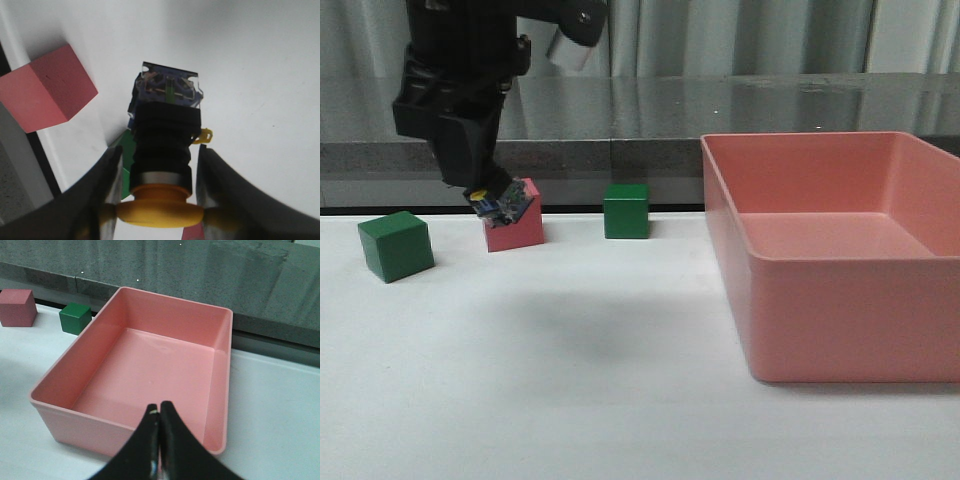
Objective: Place and stand button with both arms
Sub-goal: 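Lift the button with the left gripper and rotate it cap-up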
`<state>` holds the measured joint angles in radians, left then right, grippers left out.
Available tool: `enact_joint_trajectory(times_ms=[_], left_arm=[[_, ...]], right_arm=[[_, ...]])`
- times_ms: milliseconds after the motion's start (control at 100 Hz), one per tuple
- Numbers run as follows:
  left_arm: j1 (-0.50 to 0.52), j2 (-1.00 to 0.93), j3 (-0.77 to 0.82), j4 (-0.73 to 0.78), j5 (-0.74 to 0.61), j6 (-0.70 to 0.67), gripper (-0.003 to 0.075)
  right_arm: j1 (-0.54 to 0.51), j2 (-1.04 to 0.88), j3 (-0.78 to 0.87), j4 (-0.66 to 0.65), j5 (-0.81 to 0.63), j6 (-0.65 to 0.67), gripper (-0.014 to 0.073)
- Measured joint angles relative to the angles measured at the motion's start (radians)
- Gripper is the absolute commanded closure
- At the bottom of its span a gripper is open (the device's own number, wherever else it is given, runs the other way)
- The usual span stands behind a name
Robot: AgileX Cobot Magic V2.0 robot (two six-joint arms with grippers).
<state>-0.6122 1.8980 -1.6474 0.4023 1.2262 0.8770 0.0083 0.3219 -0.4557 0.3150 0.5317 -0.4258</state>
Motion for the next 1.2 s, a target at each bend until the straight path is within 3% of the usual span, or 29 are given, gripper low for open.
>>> enact_joint_trajectory(times_ms=[250, 1200], left_arm=[[-0.050, 0.074, -0.001, 0.071, -0.004, -0.038, 0.0739], [-0.052, 0.119, 0.118, 0.076, -0.014, -0.044, 0.0738]], right_arm=[[0.000, 0.000, 0.000, 0.000, 0.000, 0.000, 0.0655], [0.000, 0.000, 0.000, 0.000, 0.000, 0.002, 0.0655]])
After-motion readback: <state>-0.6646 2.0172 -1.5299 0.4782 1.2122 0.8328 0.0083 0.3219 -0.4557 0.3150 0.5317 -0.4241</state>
